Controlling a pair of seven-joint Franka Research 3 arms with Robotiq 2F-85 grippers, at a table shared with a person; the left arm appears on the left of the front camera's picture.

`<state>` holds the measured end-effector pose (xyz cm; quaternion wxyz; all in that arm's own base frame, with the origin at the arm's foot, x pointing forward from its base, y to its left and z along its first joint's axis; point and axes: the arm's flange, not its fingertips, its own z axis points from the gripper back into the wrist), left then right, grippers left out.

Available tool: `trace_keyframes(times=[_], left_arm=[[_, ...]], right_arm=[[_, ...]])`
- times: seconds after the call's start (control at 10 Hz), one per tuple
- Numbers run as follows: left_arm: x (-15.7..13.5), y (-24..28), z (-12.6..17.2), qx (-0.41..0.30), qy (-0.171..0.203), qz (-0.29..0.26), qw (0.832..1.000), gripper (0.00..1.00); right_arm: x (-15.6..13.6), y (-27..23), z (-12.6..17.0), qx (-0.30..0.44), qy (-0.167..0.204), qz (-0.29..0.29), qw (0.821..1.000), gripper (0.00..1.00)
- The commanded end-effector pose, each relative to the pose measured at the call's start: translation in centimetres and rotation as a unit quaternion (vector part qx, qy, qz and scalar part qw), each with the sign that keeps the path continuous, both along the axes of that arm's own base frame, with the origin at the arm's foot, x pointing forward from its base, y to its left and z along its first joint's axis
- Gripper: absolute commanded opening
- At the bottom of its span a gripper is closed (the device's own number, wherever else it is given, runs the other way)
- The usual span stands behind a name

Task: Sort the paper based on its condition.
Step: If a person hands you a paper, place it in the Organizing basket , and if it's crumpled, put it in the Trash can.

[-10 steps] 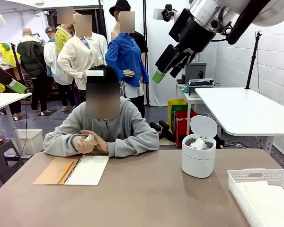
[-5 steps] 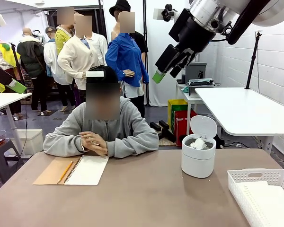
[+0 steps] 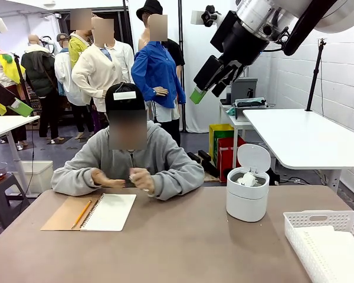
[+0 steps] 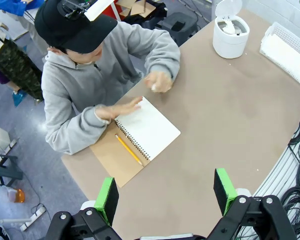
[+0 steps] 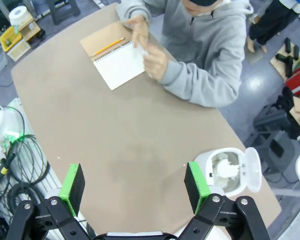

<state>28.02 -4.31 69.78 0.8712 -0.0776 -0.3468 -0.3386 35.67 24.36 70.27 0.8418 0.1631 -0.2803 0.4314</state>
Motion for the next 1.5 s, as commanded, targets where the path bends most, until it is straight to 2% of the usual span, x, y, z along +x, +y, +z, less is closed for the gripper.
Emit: trace_keyframes(times=[0.0,1.4], left_arm=[[-0.02,0.1,0.0,-0.001,0.0,0.001,1.0,1.0],[-0.02,0.1,0.0,-0.001,0.0,0.001,1.0,1.0]], right_arm=[[0.09,-0.01,-0.1,0.0,0.001,0.004,1.0,1.0],[0.09,-0.01,-0.1,0.0,0.001,0.004,1.0,1.0]])
